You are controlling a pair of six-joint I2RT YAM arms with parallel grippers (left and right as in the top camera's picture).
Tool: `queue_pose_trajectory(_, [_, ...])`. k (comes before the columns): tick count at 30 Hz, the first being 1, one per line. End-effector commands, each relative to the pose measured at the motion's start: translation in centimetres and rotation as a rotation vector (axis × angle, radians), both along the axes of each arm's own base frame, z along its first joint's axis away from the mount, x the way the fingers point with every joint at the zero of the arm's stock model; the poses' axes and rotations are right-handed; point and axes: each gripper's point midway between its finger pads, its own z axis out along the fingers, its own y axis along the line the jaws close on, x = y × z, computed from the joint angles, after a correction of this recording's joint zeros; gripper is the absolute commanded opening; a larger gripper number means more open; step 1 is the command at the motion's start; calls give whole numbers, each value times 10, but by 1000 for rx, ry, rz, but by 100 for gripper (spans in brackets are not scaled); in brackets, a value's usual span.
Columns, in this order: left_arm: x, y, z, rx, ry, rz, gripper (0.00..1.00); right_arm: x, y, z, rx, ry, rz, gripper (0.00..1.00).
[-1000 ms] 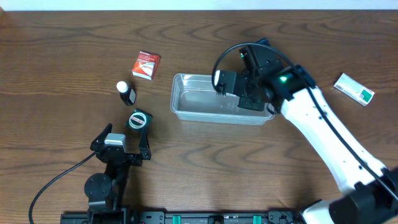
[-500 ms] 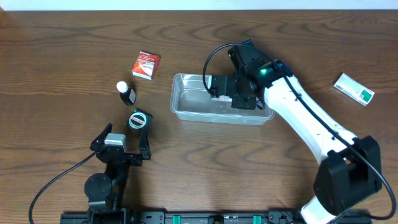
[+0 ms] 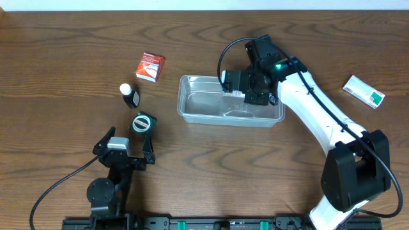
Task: Pack container
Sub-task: 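Carry the blue box left over the clear container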
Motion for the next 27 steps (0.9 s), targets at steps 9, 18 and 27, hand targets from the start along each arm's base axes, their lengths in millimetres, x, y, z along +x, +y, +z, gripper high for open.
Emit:
queue_pose_trajectory(9, [-1, -2, -17, -12, 51, -11, 98, 0, 3, 2, 17, -9, 81, 1])
queue_pose_trajectory(18, [-1, -2, -17, -12, 51, -11, 98, 2, -2, 2, 14, -8, 74, 1])
queue_pose_trajectory(27, [-1, -2, -17, -12, 51, -11, 98, -1, 4, 2, 61, 8, 87, 1])
